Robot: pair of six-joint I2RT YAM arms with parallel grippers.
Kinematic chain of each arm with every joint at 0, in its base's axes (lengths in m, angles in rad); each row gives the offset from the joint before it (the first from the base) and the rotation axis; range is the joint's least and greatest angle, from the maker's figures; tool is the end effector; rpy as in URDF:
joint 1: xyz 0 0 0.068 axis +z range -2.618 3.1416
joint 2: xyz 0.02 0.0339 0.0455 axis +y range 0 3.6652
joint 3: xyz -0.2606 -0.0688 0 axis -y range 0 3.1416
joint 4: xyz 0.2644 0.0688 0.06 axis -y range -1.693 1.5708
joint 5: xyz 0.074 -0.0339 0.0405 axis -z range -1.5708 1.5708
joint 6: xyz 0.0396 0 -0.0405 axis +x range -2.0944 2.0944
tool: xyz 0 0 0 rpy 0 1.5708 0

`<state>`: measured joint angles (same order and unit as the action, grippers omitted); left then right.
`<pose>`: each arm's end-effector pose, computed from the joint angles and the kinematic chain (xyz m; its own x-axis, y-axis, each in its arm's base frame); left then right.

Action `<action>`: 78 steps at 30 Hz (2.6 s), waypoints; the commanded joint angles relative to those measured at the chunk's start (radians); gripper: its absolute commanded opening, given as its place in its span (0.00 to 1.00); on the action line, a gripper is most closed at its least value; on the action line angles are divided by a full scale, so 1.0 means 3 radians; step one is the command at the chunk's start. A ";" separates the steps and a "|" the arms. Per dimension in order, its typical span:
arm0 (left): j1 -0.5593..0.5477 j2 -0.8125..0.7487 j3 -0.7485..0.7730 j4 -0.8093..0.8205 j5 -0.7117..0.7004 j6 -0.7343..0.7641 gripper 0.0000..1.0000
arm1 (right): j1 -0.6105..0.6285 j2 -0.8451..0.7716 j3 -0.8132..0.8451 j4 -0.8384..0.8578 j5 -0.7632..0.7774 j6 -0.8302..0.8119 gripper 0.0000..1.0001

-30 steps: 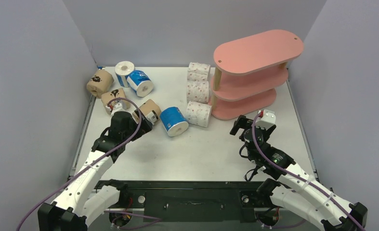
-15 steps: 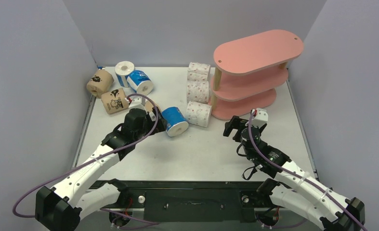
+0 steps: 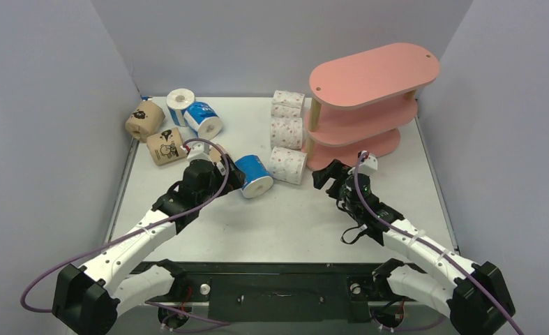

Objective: Place and organize the paper towels onto the shelf
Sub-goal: Pick up the paper towel from the center of the board.

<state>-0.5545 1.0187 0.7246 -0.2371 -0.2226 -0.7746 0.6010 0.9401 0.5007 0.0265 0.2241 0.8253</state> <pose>0.2179 -0.1247 0.2591 -0.5538 -0.4594 -0.6944 -0.0499 0.8508 -0.5231 0.1982 0.1252 0.2206 -0.5062 0.5215 -0.6868 -0.0169 0.7903 0.6125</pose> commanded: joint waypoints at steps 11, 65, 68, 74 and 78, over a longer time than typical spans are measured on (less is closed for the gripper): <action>0.0013 -0.0553 -0.0417 0.0156 0.0276 -0.0008 0.99 | -0.0189 0.1132 0.0392 0.1039 -0.0862 0.0099 0.82; 0.0035 -0.0696 -0.0595 0.0192 0.0346 -0.0074 0.98 | -0.0082 0.2066 0.0047 0.2686 -0.1017 0.0487 0.62; 0.0034 -0.0676 -0.0595 0.0206 0.0363 -0.0078 0.98 | -0.0082 0.1872 -0.0078 0.2595 -0.0915 0.0457 0.65; 0.0033 -0.0655 -0.0595 0.0239 0.0362 -0.0083 0.98 | -0.0161 0.1584 -0.0146 0.2390 -0.0642 0.0345 0.73; 0.0033 -0.0640 -0.0598 0.0252 0.0374 -0.0099 0.98 | -0.0241 0.1651 -0.0034 0.2403 -0.0641 0.0269 0.74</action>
<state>-0.5480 0.8230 0.5449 -0.2234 -0.1219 -0.8005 0.5503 1.4395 0.4561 0.7330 -0.0132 0.9466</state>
